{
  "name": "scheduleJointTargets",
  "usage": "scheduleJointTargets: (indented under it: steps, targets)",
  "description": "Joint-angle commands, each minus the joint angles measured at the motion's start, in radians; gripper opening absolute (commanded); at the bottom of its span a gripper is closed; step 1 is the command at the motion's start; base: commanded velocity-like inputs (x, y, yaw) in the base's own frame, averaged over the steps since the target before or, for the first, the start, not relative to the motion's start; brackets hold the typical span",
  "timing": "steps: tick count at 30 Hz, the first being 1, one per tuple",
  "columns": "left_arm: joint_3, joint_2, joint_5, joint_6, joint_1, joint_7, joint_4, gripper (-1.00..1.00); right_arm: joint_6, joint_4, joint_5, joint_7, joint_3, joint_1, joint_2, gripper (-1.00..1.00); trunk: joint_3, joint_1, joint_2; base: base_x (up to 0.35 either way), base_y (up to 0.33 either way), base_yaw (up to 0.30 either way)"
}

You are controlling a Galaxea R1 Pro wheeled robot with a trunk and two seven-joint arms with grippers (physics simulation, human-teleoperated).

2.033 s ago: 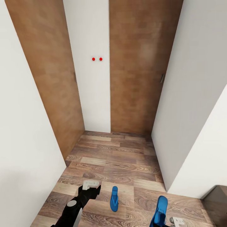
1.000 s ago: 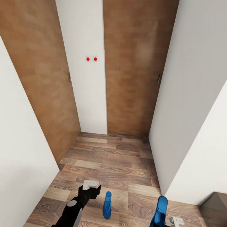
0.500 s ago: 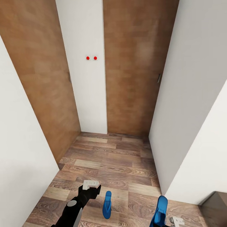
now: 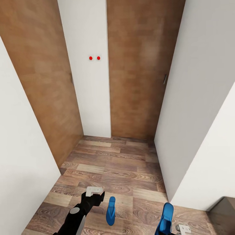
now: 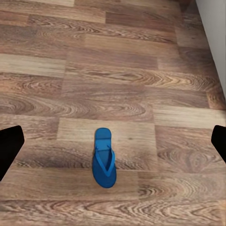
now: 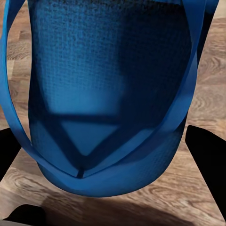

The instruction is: In the bedroom, move the book from the bed onto either nightstand, and place the two sandals side by side next to the bed.

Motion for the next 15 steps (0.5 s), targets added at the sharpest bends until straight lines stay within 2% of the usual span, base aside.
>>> scheduleJointTargets:
  steps: [1, 7, 9, 13, 15]
  targets:
    - [-0.002, 0.000, -0.007, 0.005, 0.000, -0.005, -0.002, 1.00, -0.008, 0.004, -0.008, 0.006, 0.007, -0.002, 0.000, -1.00, -0.004, 0.004, -0.008, 0.000, 0.000, 0.000]
    - [-0.017, 0.000, -0.008, 0.005, 0.000, -0.005, -0.002, 1.00, 0.002, -0.001, -0.007, 0.004, 0.007, -0.002, -0.001, -1.00, -0.023, 0.027, -0.050, 0.000, 0.000, 0.000]
    - [-0.020, -0.001, -0.009, 0.005, 0.000, -0.005, -0.003, 1.00, 0.006, -0.060, -0.007, 0.003, 0.007, -0.005, -0.001, -1.00, -0.029, 0.035, -0.064, 0.000, 0.000, 0.000]
    - [-0.039, -0.002, -0.007, 0.006, 0.000, -0.005, -0.003, 1.00, 0.045, -0.349, -0.008, 0.001, 0.005, -0.006, -0.001, -1.00, -0.042, 0.050, -0.092, 0.000, 0.000, 0.000]
    - [-0.043, -0.002, -0.006, 0.007, 0.000, -0.005, -0.003, 1.00, 0.138, -0.477, -0.008, -0.016, 0.003, -0.007, -0.001, -1.00, -0.048, 0.058, -0.106, 0.000, 0.000, 0.000]
